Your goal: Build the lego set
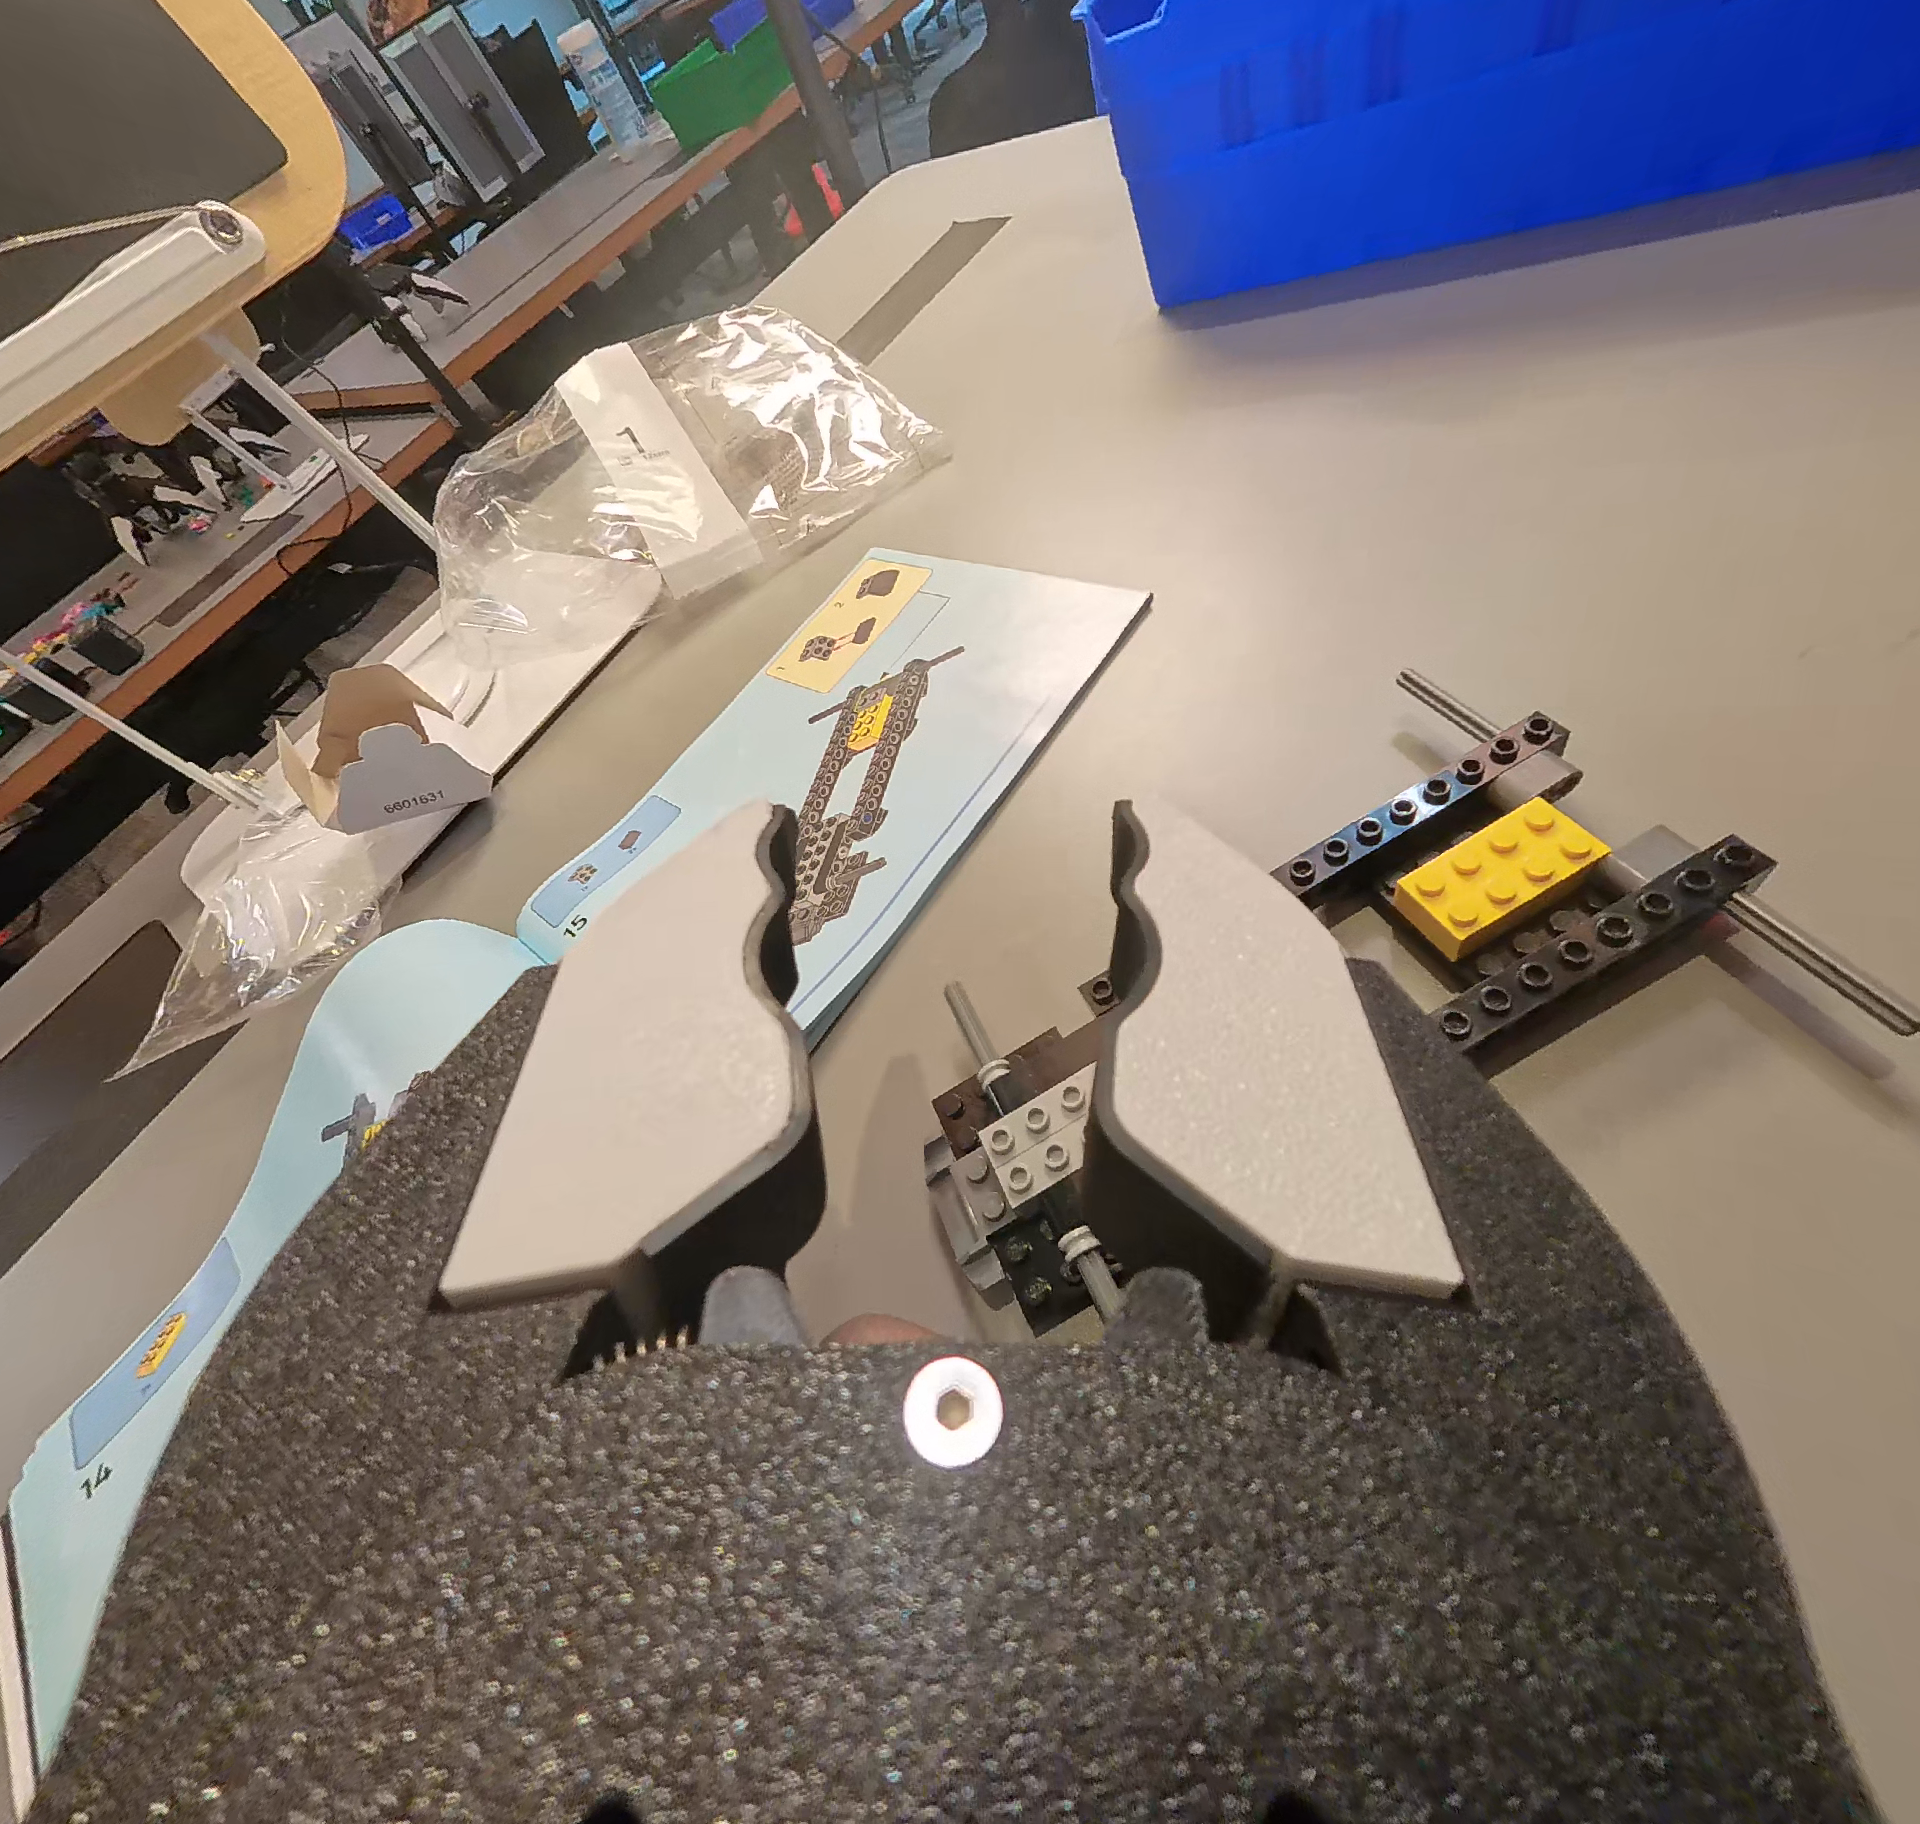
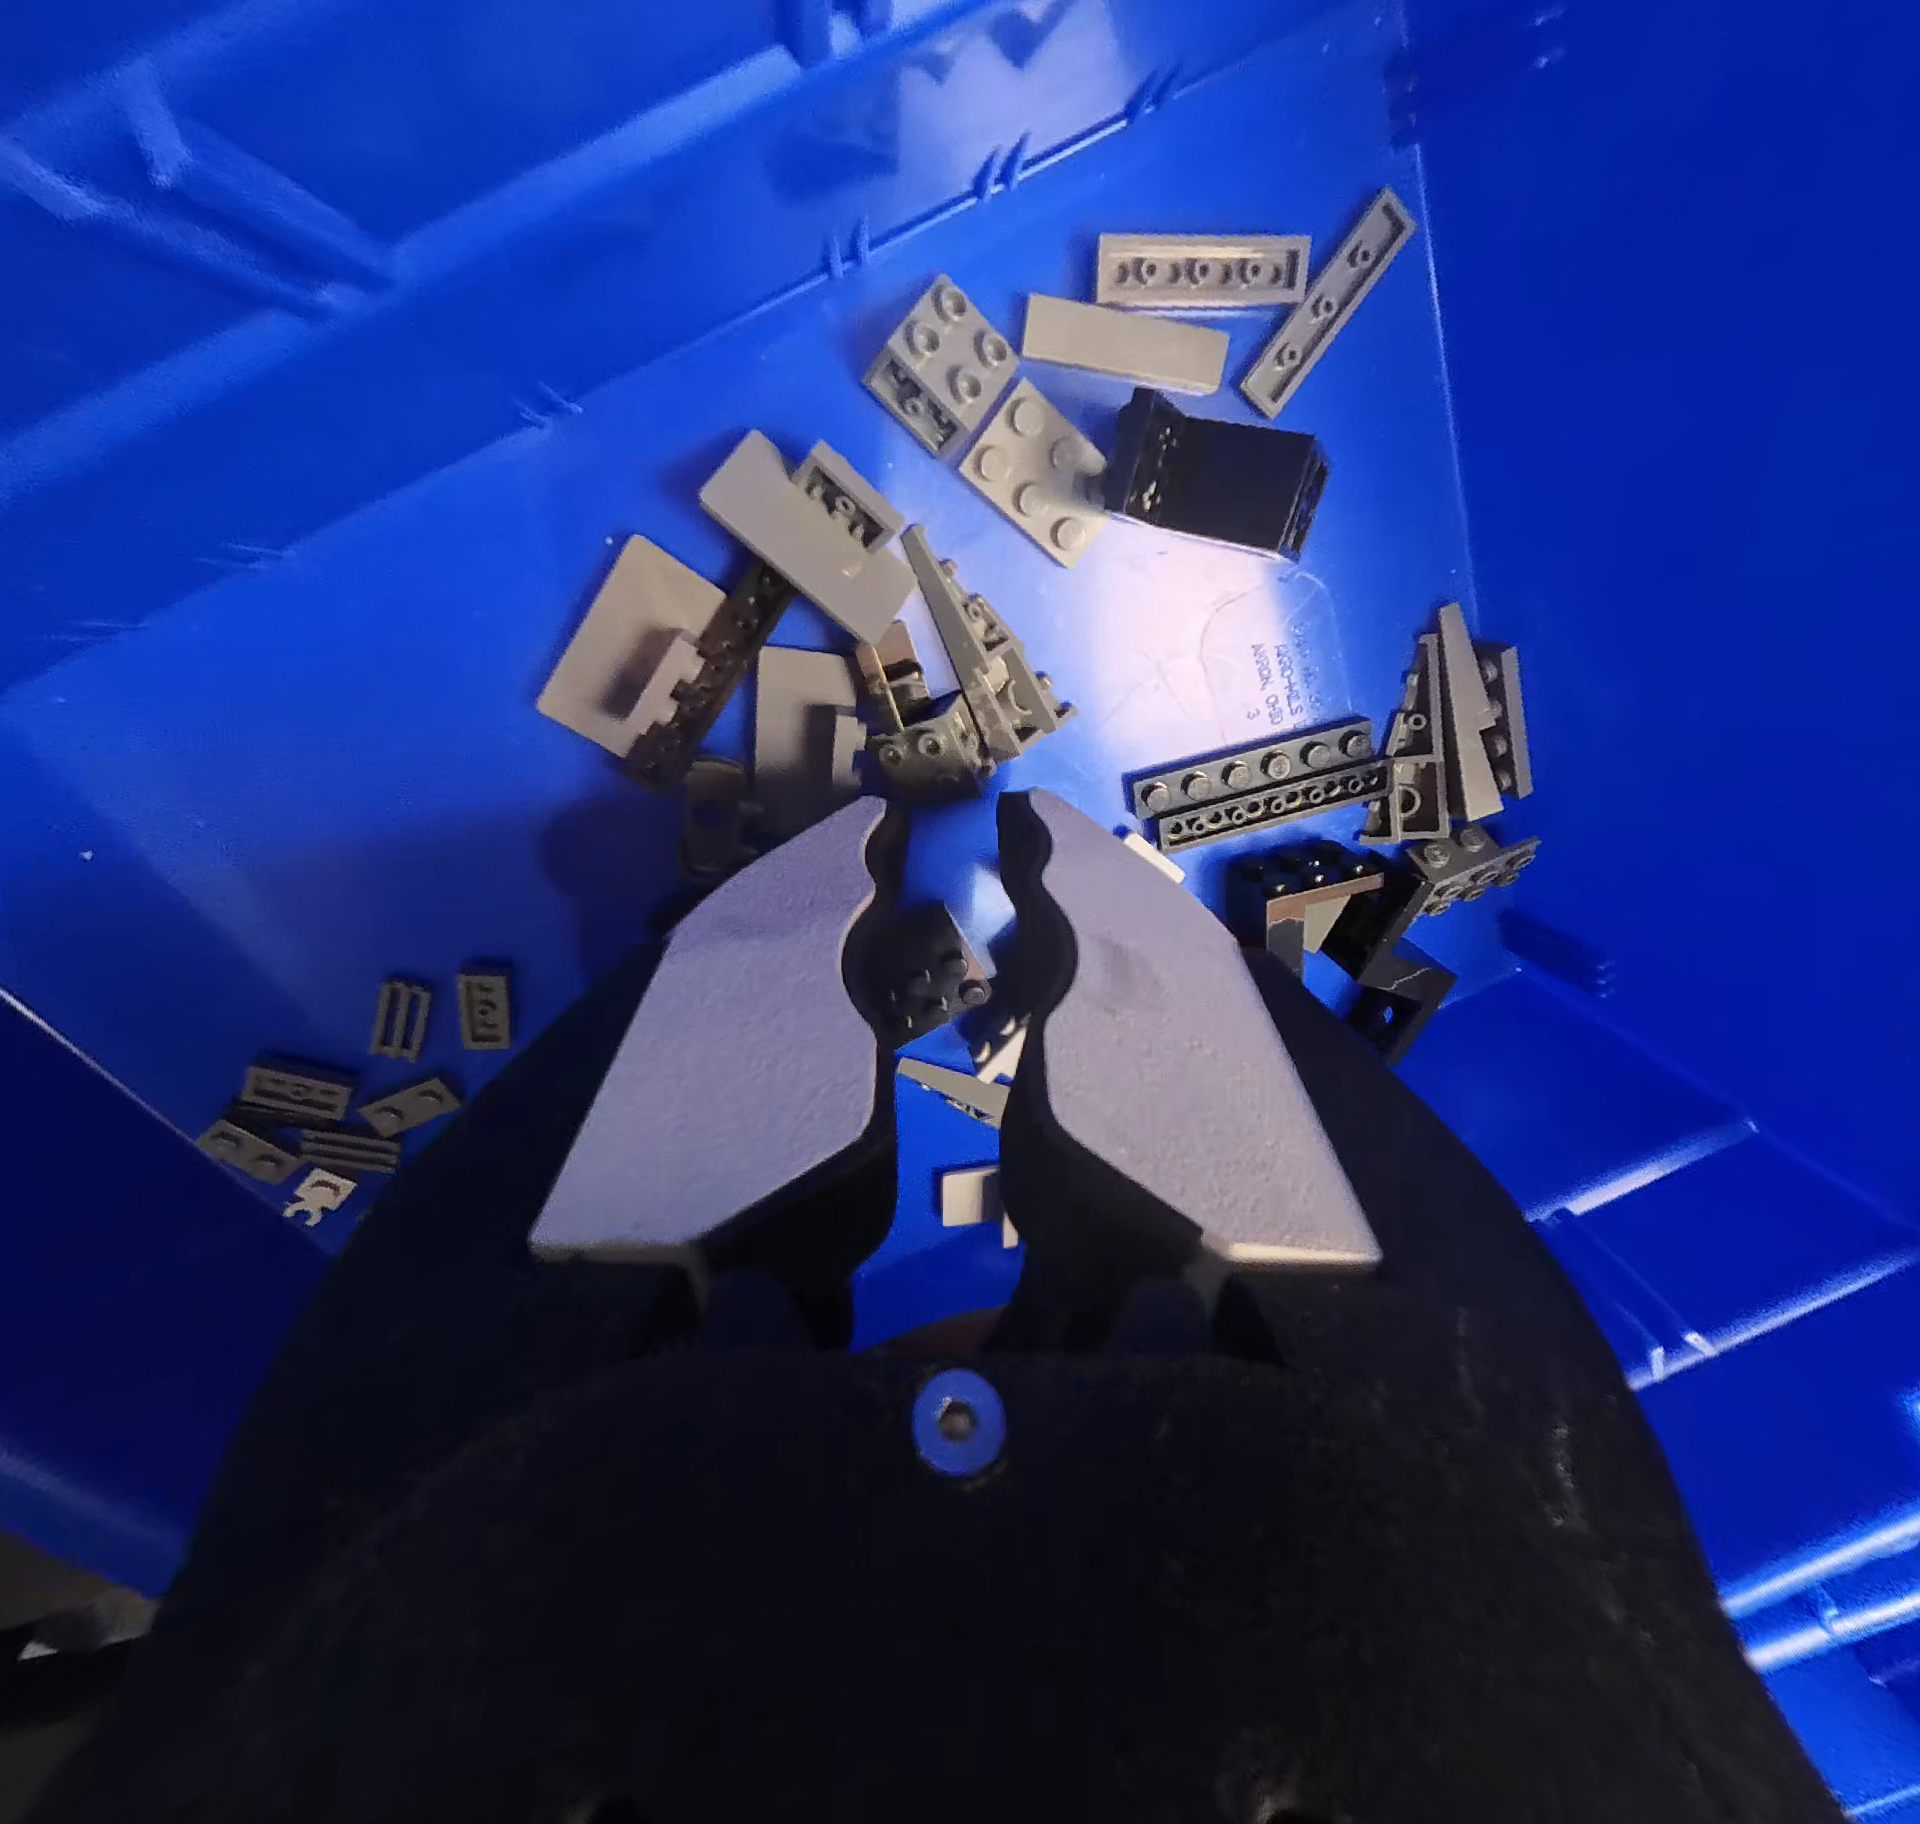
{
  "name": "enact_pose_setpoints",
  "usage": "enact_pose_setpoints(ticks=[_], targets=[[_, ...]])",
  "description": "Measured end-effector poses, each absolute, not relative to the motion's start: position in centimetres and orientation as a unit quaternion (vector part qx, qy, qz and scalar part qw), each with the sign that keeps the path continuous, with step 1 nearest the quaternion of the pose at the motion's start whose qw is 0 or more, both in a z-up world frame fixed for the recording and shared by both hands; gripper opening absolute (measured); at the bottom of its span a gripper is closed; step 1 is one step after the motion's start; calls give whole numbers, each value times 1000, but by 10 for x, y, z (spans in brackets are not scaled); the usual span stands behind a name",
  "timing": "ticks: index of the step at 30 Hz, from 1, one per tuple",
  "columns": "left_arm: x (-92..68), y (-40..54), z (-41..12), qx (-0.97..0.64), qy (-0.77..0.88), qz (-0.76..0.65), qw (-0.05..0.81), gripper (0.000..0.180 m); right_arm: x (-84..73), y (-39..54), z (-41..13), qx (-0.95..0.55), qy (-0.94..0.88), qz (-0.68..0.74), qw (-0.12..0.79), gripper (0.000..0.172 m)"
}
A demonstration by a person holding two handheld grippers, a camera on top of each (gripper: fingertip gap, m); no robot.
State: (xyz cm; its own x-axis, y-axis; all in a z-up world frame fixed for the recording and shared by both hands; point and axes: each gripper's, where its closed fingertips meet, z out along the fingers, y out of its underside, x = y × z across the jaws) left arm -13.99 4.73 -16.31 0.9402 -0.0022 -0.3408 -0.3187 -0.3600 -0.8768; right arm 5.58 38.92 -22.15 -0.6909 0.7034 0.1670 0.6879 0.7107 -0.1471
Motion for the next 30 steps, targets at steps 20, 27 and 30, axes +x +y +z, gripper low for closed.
enact_pose_setpoints(ticks=[20, 27, 30], targets=[[-137, 47, -164, -810, 111, 151, 556, 58, 56, 386, -222, -394, -912, 41, 104, 16], [-135, 47, -162, -806, 115, 151, 560, 59, 62, 383, -202, -402, -908, 40, 114, 16], [-133, 46, -161, -803, 119, 148, 565, 59, 62, 374, -184, -398, -908, 43, 126, 16]])
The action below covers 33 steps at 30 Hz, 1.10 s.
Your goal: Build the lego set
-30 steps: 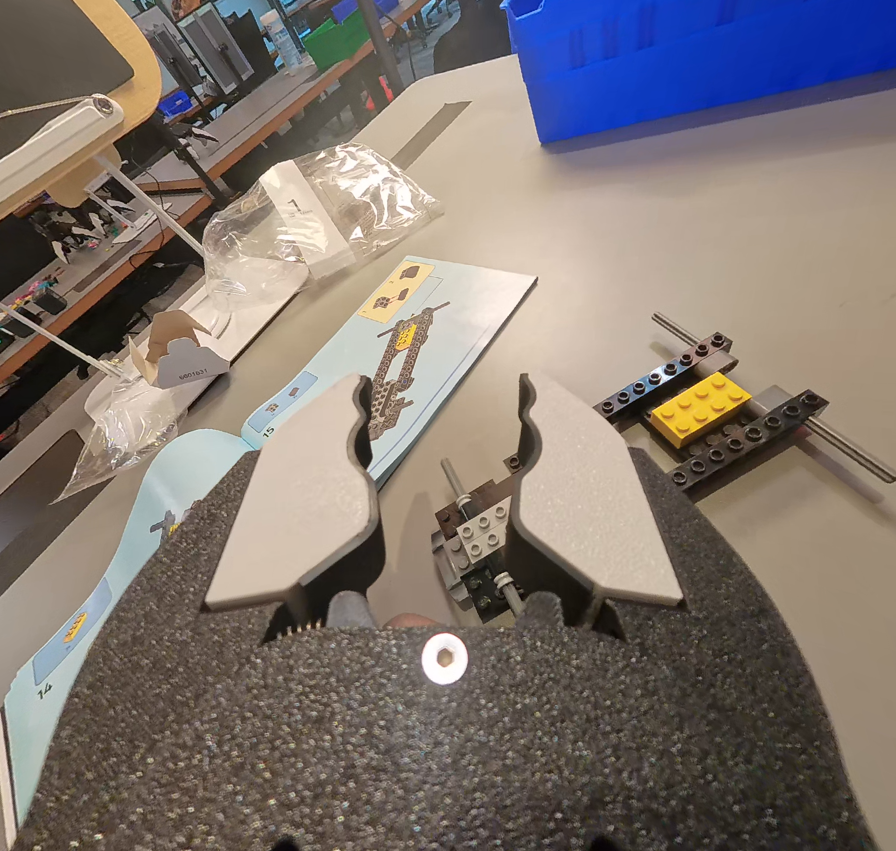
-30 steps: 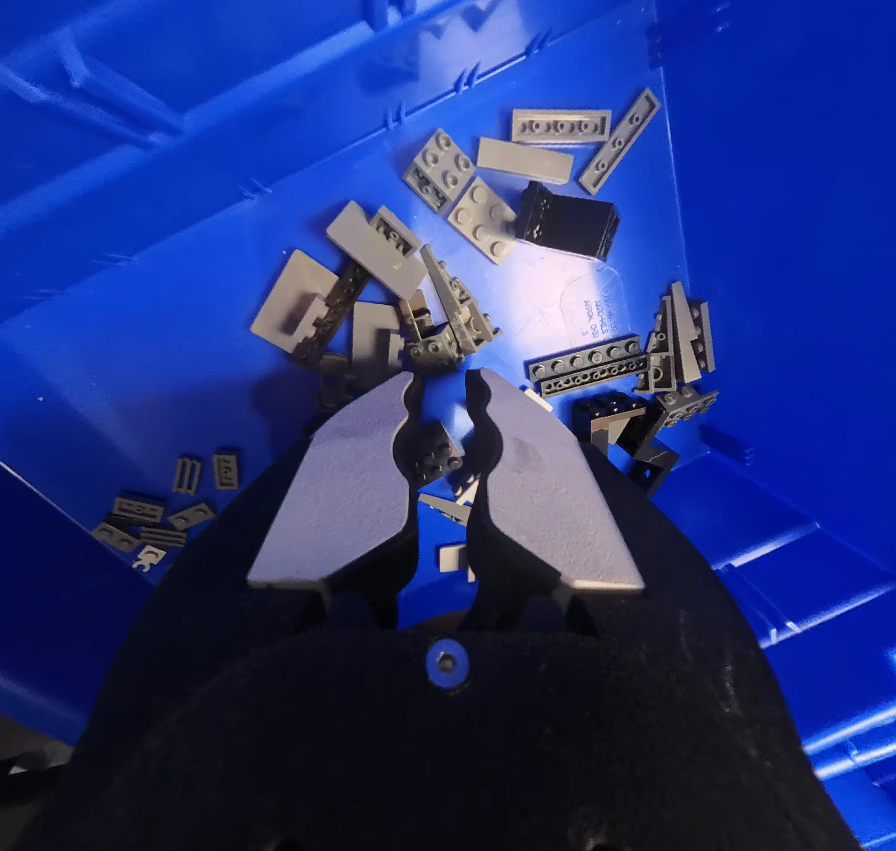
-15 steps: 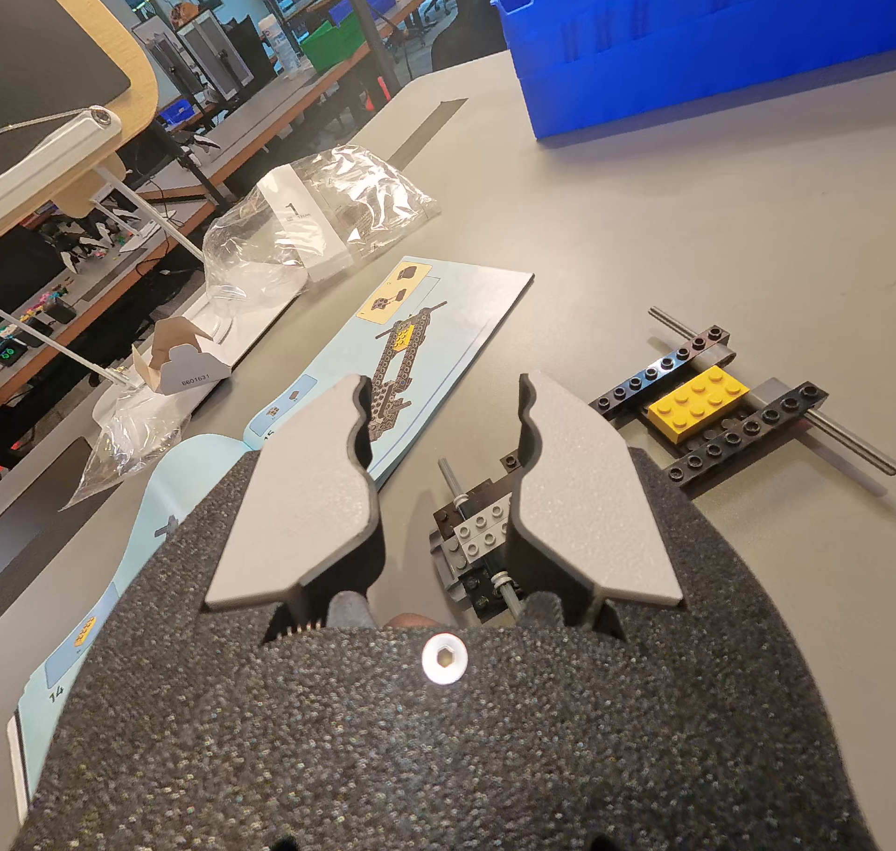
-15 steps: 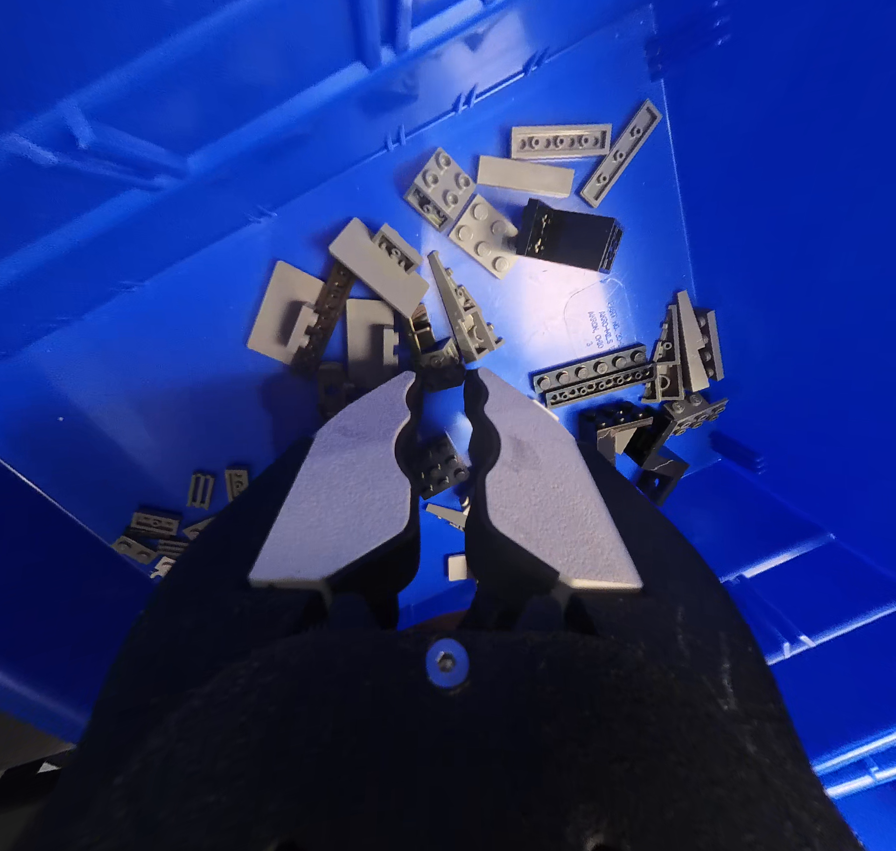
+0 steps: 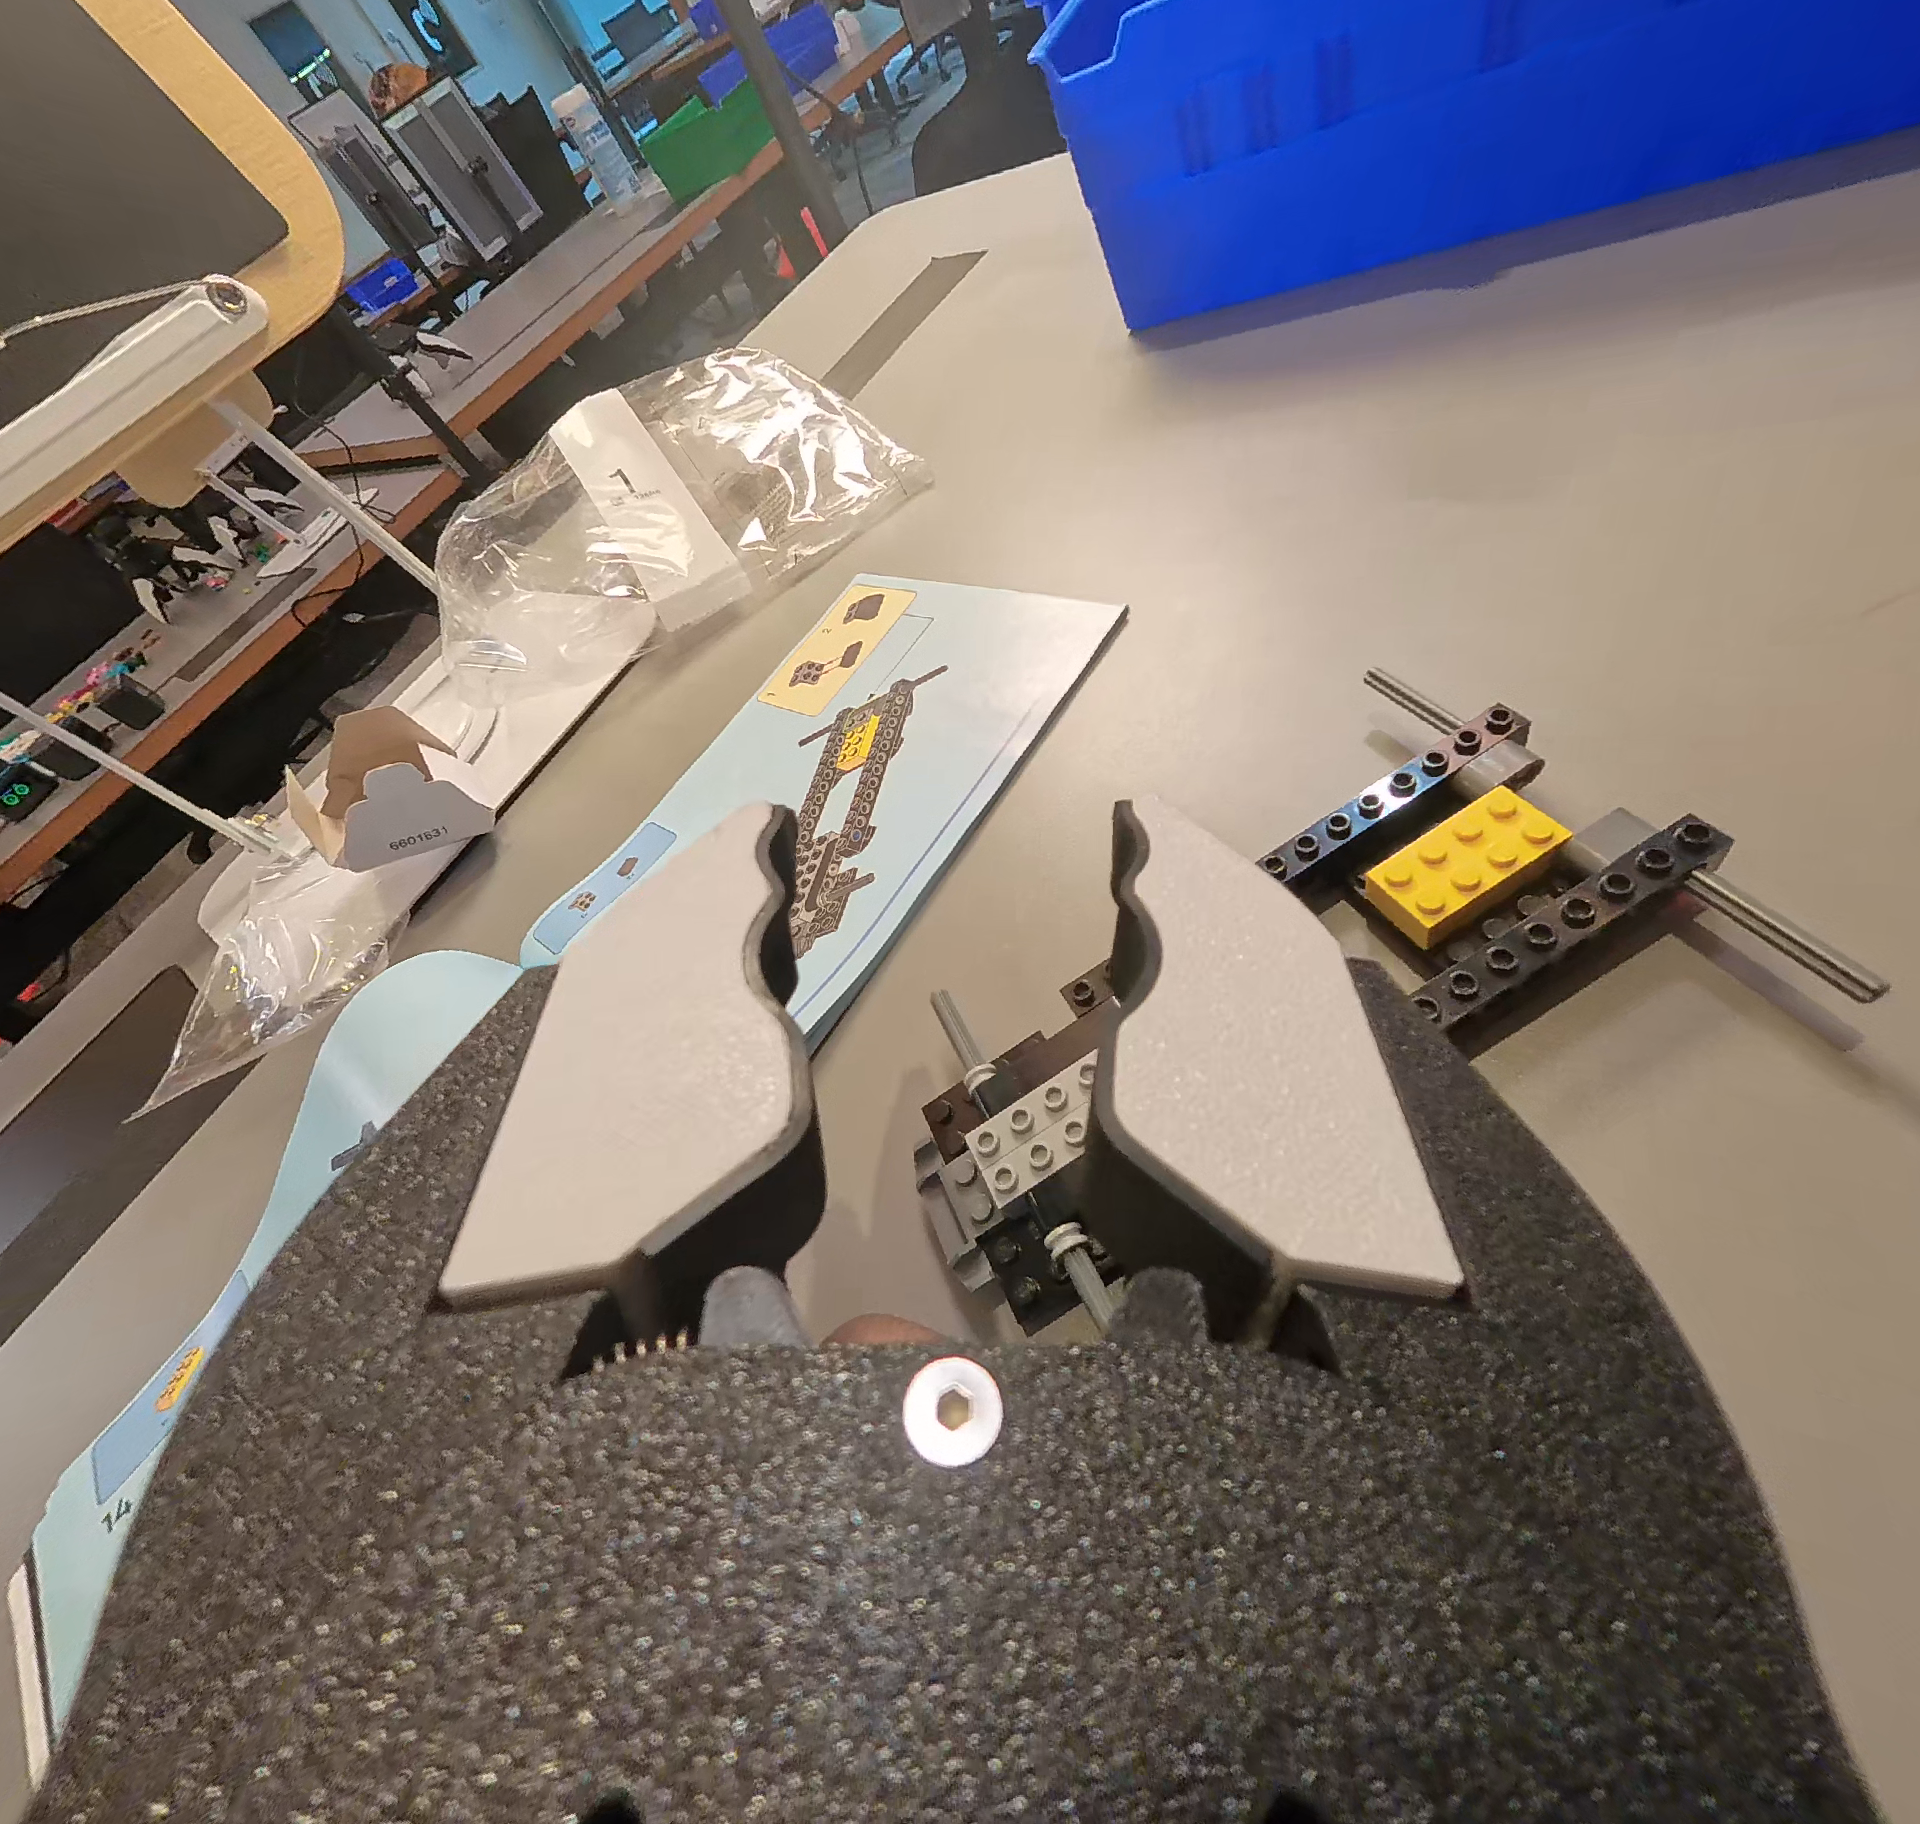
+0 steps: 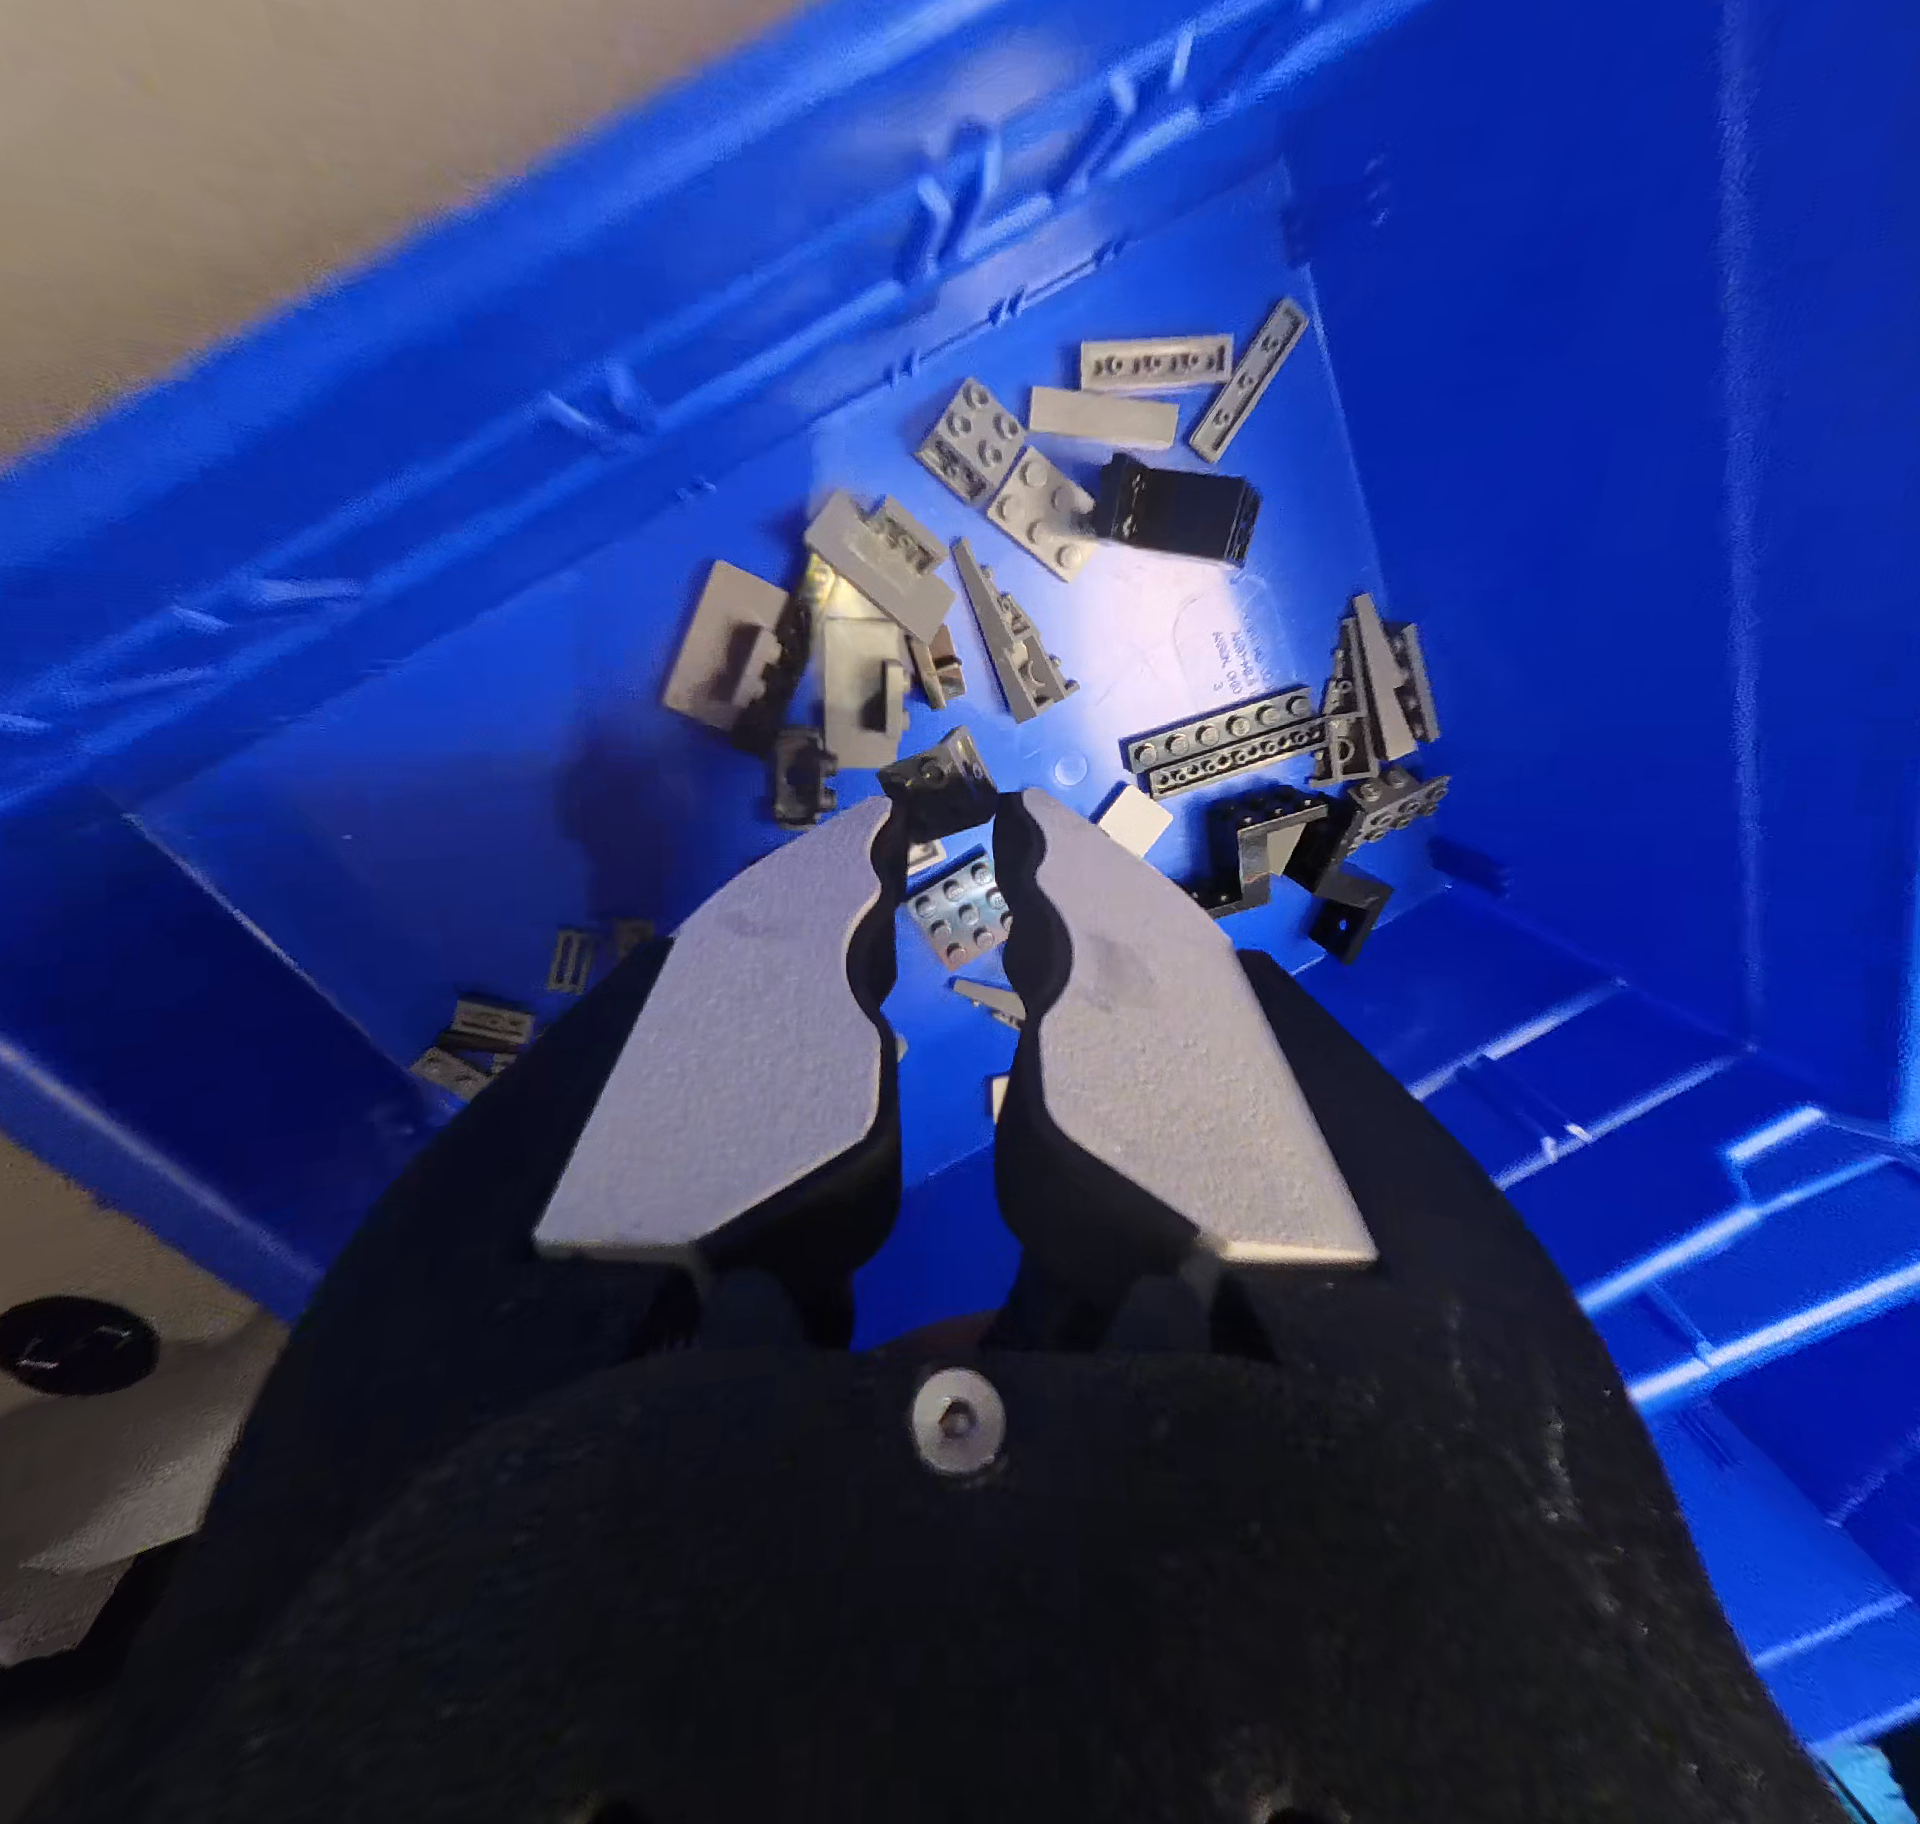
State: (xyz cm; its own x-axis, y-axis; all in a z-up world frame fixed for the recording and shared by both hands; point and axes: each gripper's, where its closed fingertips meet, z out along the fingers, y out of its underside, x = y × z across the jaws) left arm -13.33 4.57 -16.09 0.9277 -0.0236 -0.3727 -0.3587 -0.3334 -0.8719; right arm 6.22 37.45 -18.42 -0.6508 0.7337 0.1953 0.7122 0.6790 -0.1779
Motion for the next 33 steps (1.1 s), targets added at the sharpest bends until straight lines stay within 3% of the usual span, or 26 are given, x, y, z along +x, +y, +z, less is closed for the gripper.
enact_pose_setpoints(ticks=[9, 14, 19, 24, 28, 33], targets=[[-131, 34, -156, -797, 124, 116, 580, 58, 52, 312, -107, -364, -915, 51, 166, 16], [-125, 23, -157, -796, 136, 108, 580, 58, 42, 247, -94, -355, -916, 81, 170, 16], [-118, 15, -158, -796, 149, 103, 578, 58, 35, 177, -120, -372, -904, 120, 174, 16], [-112, 14, -161, -799, 163, 107, 569, 58, 33, 110, -178, -381, -895, 188, 136, 16], [-110, 15, -164, -801, 167, 115, 563, 58, 28, 97, -213, -413, -876, 226, 105, 16], [-108, 15, -165, -803, 171, 118, 558, 58, 25, 104, -220, -432, -862, 242, 105, 18]])
